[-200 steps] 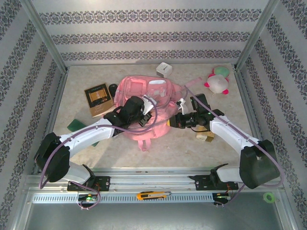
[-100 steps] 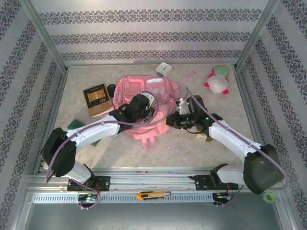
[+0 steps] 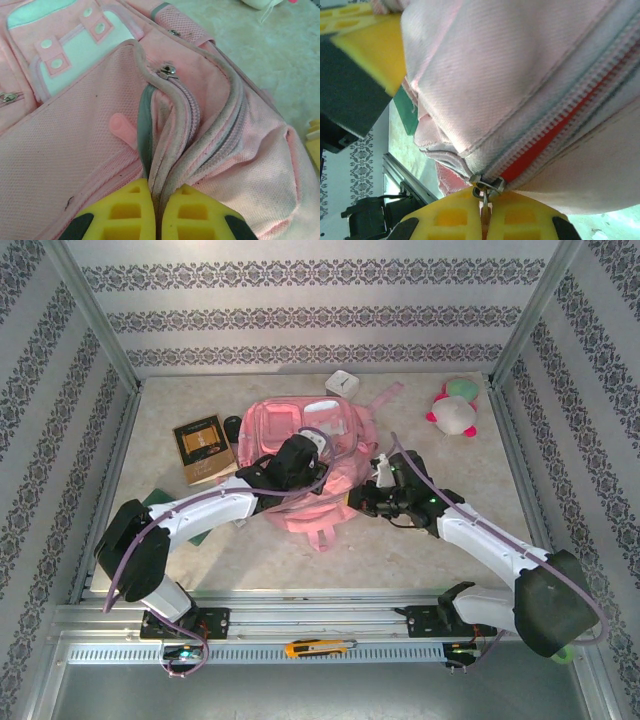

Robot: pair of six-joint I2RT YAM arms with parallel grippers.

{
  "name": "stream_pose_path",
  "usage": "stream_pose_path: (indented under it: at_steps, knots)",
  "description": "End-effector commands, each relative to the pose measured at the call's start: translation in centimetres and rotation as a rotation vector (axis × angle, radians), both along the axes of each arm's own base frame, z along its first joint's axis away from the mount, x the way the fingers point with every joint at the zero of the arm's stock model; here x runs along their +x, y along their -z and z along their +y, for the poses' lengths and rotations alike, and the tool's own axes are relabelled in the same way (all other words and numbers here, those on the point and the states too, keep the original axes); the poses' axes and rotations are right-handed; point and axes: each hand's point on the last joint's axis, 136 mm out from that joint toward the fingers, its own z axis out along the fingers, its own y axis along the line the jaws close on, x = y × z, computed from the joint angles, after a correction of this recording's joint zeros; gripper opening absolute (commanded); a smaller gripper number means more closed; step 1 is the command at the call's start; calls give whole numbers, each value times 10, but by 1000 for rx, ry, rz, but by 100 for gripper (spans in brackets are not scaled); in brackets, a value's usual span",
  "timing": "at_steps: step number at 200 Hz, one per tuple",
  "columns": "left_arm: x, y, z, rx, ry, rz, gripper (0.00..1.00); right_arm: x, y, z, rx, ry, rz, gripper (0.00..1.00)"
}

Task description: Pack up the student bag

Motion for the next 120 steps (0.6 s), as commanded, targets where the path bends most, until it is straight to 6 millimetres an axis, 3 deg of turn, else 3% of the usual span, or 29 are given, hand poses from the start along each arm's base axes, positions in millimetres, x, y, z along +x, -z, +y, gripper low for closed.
stream_pose_path:
  at_steps: [1,33,77,120]
  knots:
    - [9,-39,7,-142,-63,-88,0,-9,5,-9,9,-44,12,1]
    - [3,-46,2,-179,-18,-105,0,-2,9,-25,-4,-28,-14,7]
    - [-1,-47,-6,-204,31,-106,0,6,8,-34,34,-39,-43,27]
    - [-1,-56,-8,-219,44,-125,0,15,3,-36,96,-35,-47,23]
